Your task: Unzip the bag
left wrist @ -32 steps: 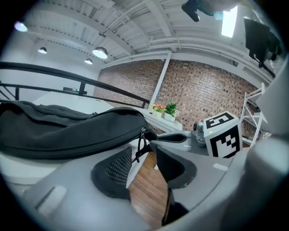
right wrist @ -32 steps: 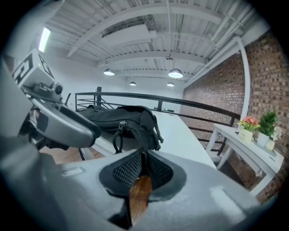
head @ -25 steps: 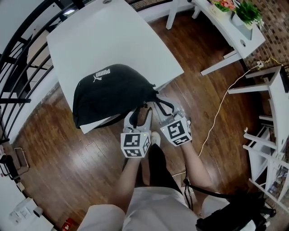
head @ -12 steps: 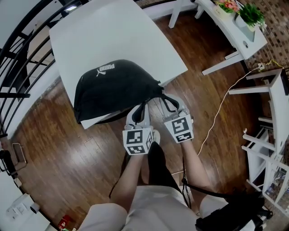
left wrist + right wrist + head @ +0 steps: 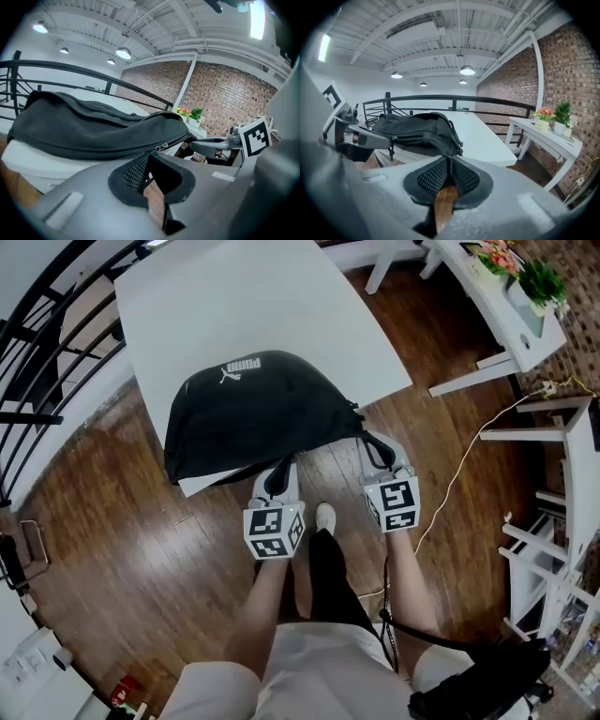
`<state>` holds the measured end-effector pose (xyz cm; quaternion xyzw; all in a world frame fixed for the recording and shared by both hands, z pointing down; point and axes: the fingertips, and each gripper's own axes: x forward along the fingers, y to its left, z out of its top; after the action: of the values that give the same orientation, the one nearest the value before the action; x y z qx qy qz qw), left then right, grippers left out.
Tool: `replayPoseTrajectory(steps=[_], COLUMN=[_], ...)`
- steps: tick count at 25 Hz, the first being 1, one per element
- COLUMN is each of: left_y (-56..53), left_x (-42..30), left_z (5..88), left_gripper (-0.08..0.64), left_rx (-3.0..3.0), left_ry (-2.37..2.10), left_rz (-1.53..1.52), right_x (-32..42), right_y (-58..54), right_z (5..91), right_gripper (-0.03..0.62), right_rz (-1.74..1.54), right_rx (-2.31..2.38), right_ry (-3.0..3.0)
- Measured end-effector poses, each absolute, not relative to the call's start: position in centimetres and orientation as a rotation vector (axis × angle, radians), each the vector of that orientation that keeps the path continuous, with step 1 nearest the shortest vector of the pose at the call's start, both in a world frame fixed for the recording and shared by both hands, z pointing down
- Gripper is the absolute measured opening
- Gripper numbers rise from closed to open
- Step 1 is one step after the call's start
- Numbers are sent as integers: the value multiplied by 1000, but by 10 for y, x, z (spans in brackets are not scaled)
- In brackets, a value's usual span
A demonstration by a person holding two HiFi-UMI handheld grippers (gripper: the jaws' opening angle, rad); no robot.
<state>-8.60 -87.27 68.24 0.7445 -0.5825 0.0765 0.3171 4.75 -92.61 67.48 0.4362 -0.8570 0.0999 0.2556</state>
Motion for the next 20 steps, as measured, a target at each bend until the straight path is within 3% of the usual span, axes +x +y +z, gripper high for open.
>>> replayPoseTrajectory(steps=[20], left_y=[-797], left_x=[-349], left_z=[697], left_gripper=[26], left_rx=[1670], left_ry=[-1873], left_rz=[424], right_x=[59], right_y=[-926], right_z=[697], right_gripper=[21], right_rz=[343], right_rx=[1386], right_ry=[-2119])
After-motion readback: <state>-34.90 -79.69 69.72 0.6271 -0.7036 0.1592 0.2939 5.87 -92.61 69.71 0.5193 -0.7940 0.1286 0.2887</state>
